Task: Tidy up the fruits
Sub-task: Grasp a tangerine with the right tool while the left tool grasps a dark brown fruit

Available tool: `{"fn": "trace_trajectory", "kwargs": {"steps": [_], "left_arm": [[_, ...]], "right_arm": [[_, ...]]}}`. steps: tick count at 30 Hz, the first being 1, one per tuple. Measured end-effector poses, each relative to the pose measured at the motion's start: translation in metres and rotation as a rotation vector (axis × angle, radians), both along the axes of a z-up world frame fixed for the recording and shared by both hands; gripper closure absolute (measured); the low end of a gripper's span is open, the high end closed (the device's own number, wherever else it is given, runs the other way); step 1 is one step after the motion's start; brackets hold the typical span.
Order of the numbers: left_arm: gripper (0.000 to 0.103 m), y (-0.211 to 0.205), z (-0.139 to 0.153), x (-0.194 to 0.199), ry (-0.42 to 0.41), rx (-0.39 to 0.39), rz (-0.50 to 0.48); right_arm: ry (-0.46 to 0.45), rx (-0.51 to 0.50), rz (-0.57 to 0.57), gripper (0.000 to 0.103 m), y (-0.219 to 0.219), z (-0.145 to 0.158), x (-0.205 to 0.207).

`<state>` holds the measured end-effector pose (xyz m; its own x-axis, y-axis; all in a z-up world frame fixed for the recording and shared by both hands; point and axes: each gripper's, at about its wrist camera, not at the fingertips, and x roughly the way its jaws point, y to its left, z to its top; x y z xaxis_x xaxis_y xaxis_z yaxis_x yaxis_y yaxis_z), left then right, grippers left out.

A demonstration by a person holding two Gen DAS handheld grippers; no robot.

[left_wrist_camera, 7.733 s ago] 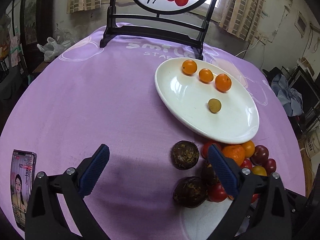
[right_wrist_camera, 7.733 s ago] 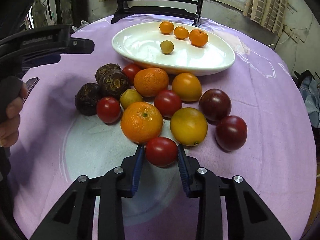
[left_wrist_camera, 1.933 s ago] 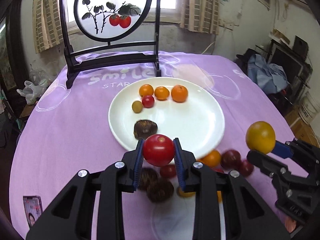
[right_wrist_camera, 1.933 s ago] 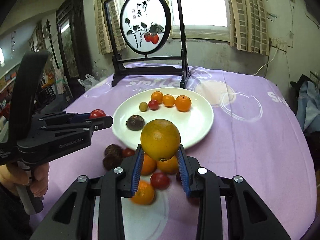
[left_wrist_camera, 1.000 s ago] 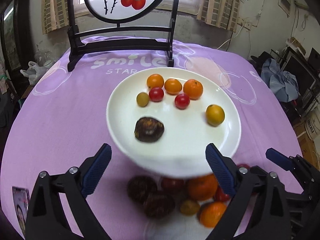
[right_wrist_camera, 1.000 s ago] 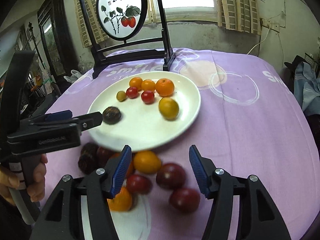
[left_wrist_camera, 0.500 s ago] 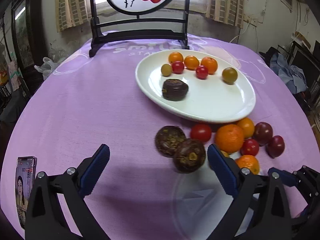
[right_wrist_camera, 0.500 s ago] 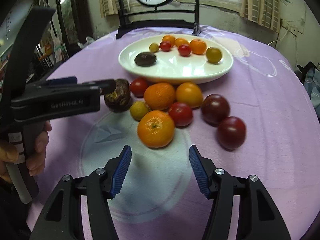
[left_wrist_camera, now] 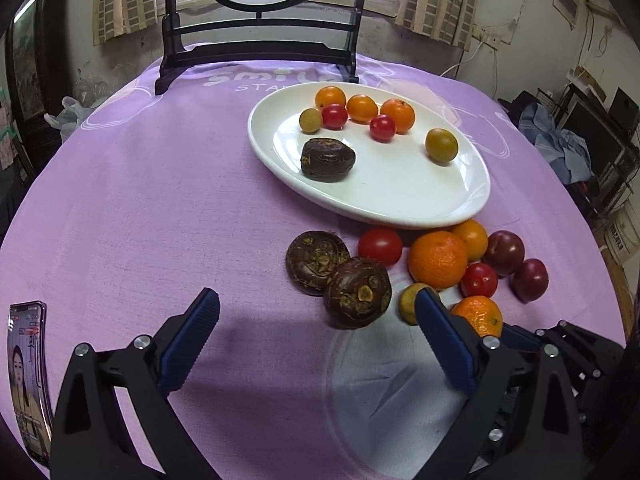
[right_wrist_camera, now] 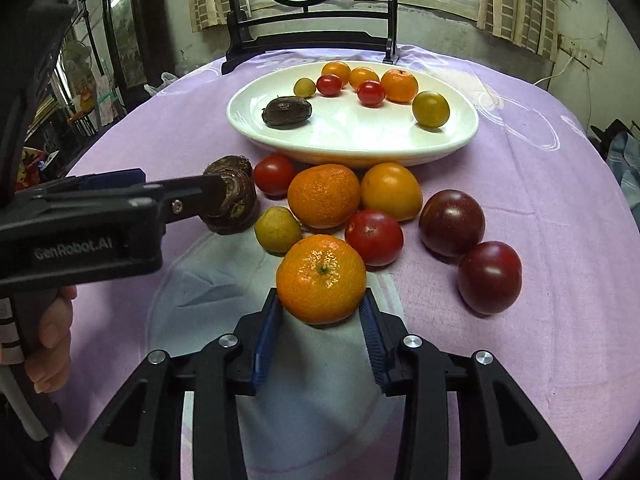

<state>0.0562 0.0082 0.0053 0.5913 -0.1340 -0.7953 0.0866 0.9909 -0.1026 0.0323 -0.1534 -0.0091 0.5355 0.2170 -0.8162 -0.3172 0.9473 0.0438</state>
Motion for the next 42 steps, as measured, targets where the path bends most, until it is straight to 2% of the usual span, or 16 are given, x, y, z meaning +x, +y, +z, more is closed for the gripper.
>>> {"fn": "trace_trajectory", "kwargs": {"steps": [11, 13, 15, 19, 22, 26, 27, 28, 29, 33, 36, 39, 42], "left_arm": [[0.008, -0.01, -0.021, 0.006, 0.068, 0.054, -0.034], [0.012, -0.013, -0.024, 0.006, 0.071, 0.066, -0.044], [0.021, -0.015, -0.028, 0.007, 0.084, 0.077, -0.054], [0.025, -0.021, -0.031, 0.008, 0.062, 0.123, -0.056], [0.028, -0.025, -0.031, 0.013, 0.041, 0.122, -0.052], [0.049, -0.032, -0.028, 0.012, 0.02, 0.116, -0.084], [0.058, -0.033, -0.028, 0.011, 0.015, 0.118, -0.092], [0.063, -0.035, -0.027, 0.008, 0.011, 0.118, -0.109], [0.063, -0.036, -0.026, 0.007, 0.01, 0.126, -0.115], [0.063, -0.029, -0.024, 0.003, 0.042, 0.072, -0.111], [0.063, -0.022, -0.015, -0.002, 0.059, -0.011, -0.108], [0.063, -0.023, 0.004, -0.013, 0.022, -0.047, -0.133], [0.063, -0.025, 0.022, -0.019, -0.009, -0.06, -0.149]], "right_arm": [[-0.023, 0.008, -0.039, 0.062, -0.021, 0.016, -0.004], [-0.027, 0.012, -0.04, 0.062, -0.022, 0.018, -0.005], [-0.028, 0.015, -0.043, 0.062, -0.023, 0.018, -0.006], [-0.03, 0.016, -0.036, 0.062, -0.022, 0.019, -0.007], [-0.034, 0.015, -0.024, 0.062, -0.019, 0.019, -0.008], [-0.031, 0.008, -0.02, 0.062, -0.018, 0.018, -0.008], [-0.03, 0.008, -0.021, 0.062, -0.018, 0.017, -0.007], [-0.031, 0.01, -0.024, 0.062, -0.018, 0.017, -0.007], [-0.033, 0.012, -0.025, 0.062, -0.018, 0.017, -0.007], [-0.04, 0.029, -0.034, 0.062, -0.022, 0.017, -0.005], [-0.067, 0.053, -0.021, 0.062, -0.025, 0.023, -0.008], [-0.125, 0.107, 0.0, 0.063, -0.028, 0.038, -0.015], [-0.14, 0.177, -0.019, 0.063, -0.039, 0.05, -0.013]]}}
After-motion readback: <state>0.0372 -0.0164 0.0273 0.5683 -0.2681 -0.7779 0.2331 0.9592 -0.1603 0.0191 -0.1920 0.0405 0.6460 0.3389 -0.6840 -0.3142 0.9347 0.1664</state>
